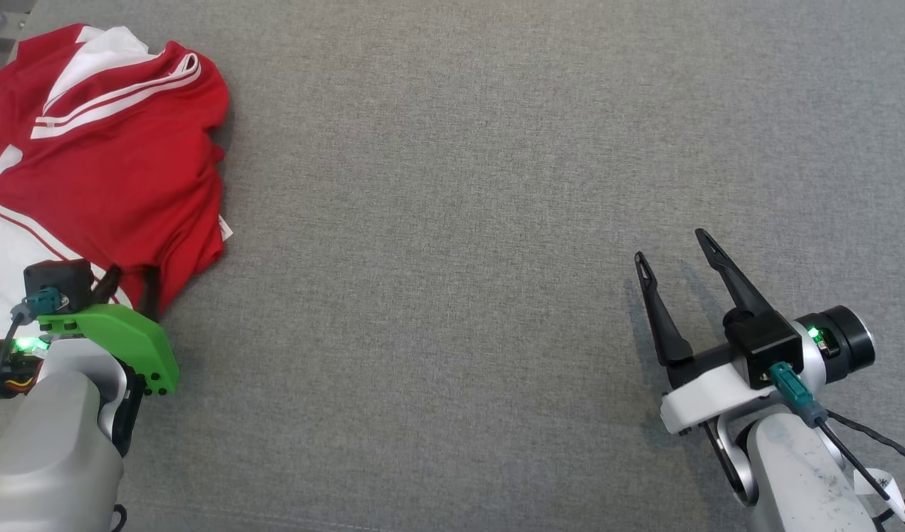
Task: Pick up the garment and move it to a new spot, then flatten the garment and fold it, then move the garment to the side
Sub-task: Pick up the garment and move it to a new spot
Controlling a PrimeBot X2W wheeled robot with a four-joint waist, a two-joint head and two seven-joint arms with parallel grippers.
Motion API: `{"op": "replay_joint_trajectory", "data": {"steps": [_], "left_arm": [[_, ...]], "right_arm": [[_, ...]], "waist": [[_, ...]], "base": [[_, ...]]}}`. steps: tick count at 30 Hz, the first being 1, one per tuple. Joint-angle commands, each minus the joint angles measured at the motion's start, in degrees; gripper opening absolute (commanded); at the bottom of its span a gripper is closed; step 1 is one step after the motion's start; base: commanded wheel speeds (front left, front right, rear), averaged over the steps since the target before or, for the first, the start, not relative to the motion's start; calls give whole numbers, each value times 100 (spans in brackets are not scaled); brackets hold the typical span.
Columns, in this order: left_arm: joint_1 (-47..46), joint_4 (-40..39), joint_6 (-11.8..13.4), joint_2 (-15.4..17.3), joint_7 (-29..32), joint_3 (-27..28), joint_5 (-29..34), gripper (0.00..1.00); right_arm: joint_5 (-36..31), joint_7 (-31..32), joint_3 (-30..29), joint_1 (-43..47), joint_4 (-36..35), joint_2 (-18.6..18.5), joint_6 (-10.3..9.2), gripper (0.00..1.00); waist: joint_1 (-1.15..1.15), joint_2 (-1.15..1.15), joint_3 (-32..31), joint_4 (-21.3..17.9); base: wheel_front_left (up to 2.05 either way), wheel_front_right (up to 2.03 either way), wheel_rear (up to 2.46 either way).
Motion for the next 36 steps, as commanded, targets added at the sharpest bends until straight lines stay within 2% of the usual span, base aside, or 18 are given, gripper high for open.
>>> {"op": "replay_joint_trajectory", "data": {"steps": [1,2,6,12,19,25,31,34,36], "left_arm": [[-62,39,7,61,-22,-46,-76,3],[-60,53,7,68,-27,-129,-142,0],[-55,-69,7,222,-190,-366,-385,0],[29,-485,7,519,-410,-423,-482,0],[-5,-1658,8,1036,-351,-365,-529,0],[-149,-3429,25,1497,462,-263,-757,0],[-201,-5298,211,1905,1472,-152,-1003,0],[-284,-6070,296,1925,1881,-182,-1149,0],[-386,-6680,355,1827,2251,-298,-1241,0]], "right_arm": [[-11,-18,-11,27,10,-3,-2,100],[-1,-18,-21,55,24,5,-2,100],[71,-18,-12,117,66,42,-2,100],[201,-18,-16,266,106,114,-2,100],[372,-18,-55,551,111,157,-2,100],[625,-18,-100,724,54,167,-2,100],[853,-18,-136,740,1,169,-2,100],[937,-18,-149,772,-12,170,-2,100],[985,-18,-147,772,-11,170,-2,100]], "waist": [[0,0,-37,12],[0,0,-71,16],[0,0,-229,-5],[0,0,-567,-74],[0,0,-1025,-237],[0,0,-1274,-486],[0,0,-1352,-817],[0,0,-1376,-960],[0,0,-1397,-1109]], "base": [[0,0,0],[0,0,0],[0,0,0],[0,0,0],[0,0,0],[0,0,0],[0,0,0],[0,0,0],[0,0,0]]}}
